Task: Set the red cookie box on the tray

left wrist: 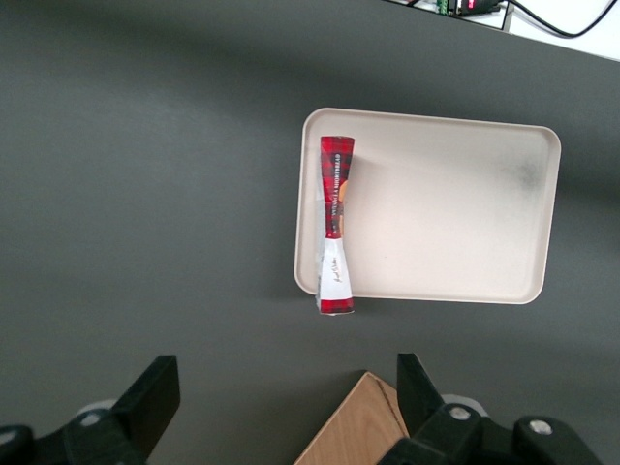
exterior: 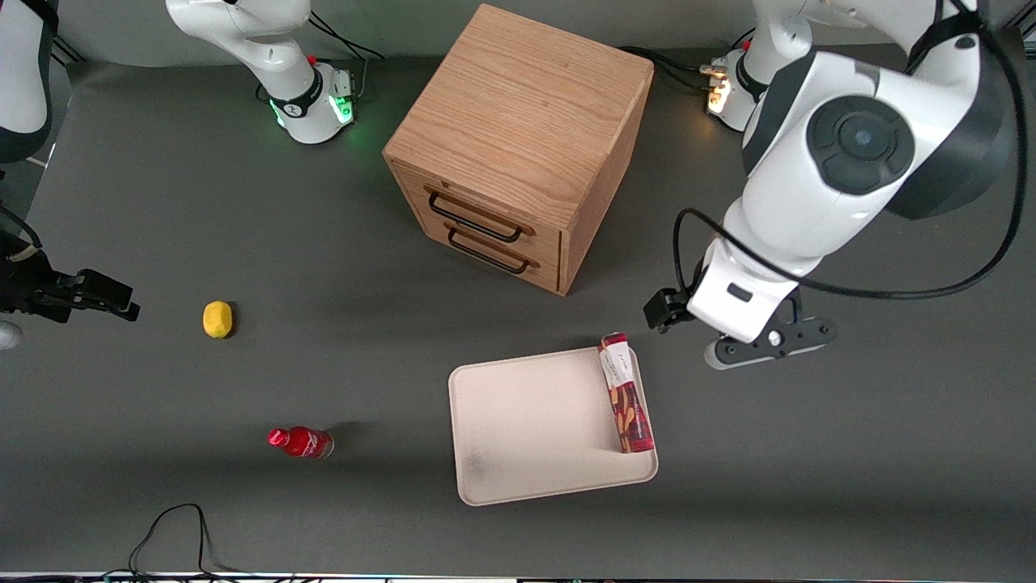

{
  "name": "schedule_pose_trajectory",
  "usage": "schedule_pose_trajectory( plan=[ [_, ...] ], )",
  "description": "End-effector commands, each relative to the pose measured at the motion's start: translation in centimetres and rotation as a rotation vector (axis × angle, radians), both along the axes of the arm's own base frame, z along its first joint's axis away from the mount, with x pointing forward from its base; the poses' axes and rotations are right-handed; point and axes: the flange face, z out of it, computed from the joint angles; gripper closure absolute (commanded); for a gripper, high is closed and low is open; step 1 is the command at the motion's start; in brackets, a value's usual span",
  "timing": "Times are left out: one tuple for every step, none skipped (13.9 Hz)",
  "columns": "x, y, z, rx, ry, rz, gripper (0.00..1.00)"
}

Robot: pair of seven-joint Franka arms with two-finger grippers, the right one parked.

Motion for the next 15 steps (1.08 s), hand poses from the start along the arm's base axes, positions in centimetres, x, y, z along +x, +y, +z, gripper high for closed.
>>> schedule_pose_trajectory(
  plan=[
    [-0.5, 3.1, 1.1, 0.027, 0.004, 0.026, 0.0],
    [-0.9, 4.7, 1.2, 0.031, 0.013, 0.009, 0.0],
    [-1.4, 6.6, 1.2, 0.037, 0.027, -0.025, 0.0],
    [-1.9, 9.0, 1.5, 0.04, 0.031, -0.053, 0.0],
    [-2.4, 11.6, 2.0, 0.041, 0.03, -0.077, 0.0],
    [-3.2, 14.1, 2.6, 0.043, 0.027, -0.106, 0.0],
    [-4.0, 16.4, 2.9, 0.049, 0.027, -0.127, 0.0],
    [-4.9, 18.5, 3.6, 0.07, 0.023, -0.136, 0.0],
    [-5.9, 20.2, 3.9, 0.09, 0.022, -0.133, 0.0],
    [-6.6, 21.7, 4.3, 0.091, 0.019, -0.113, 0.0],
    [-7.4, 23.0, 4.8, 0.086, 0.003, -0.094, 0.0],
    [-8.3, 23.9, 5.2, 0.085, -0.01, -0.082, 0.0],
    [-9.1, 24.6, 5.4, 0.083, -0.017, -0.081, 0.0],
    [-10.2, 25.1, 5.7, 0.083, -0.026, -0.114, 0.0],
    [-10.8, 25.7, 6.1, 0.086, -0.04, -0.155, 0.0]
  ],
)
